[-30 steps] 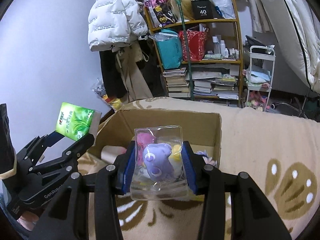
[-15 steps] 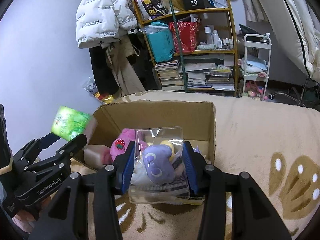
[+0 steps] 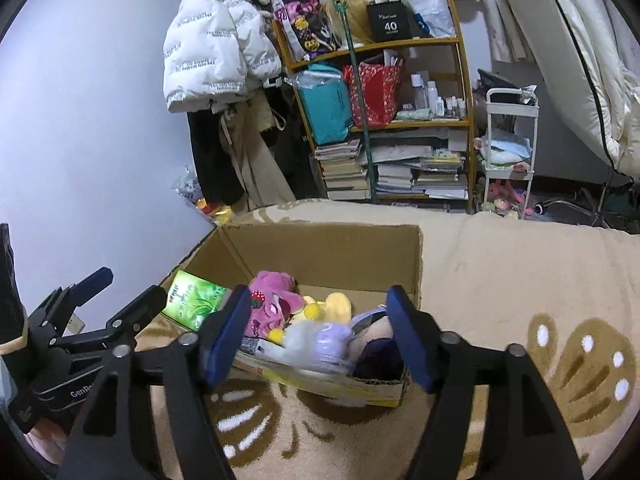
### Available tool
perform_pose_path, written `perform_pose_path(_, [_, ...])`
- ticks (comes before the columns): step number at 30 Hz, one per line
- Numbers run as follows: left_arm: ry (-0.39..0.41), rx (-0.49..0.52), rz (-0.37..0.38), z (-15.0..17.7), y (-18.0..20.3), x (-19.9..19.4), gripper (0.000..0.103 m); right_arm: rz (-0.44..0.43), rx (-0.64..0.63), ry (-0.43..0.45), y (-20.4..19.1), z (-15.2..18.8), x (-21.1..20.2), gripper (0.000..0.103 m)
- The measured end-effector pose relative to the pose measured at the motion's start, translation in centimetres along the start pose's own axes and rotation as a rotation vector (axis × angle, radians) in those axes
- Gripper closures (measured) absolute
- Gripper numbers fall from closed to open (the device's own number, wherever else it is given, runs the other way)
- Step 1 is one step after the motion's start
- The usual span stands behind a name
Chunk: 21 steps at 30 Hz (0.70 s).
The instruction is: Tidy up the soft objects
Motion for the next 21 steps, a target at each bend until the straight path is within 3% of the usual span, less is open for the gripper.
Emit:
perform_pose_path(7, [0.058,0.000,-0.022,-0.6,-1.2,-4.0,0.003,0.000,-0.002,0.031,-0.5,-0.2,-3.0,0.010])
perform_pose_path(9, [0.064,-0.004,-0.026,-0.7,-1.4,-4.8,0.002,0.013,-0.011,0.041,-0.6,-0.2,-4.0,0.001])
perform_pose_path(21, [0.094,-0.022,-0.048,0.1,-3.0,-9.9,0.002,0.041,-0.017,0.130,-0.8,-0.1,-9.3,0.000])
Point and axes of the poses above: each gripper's, at about its wrist camera, not at the fingertips, and x roughly the way its jaws point, y to its right, z to its underside, the point moved 10 cm from there along x, roughly the way its jaws point, and after that the axes turned 14 degrees about -x, right-handed, at the moved point
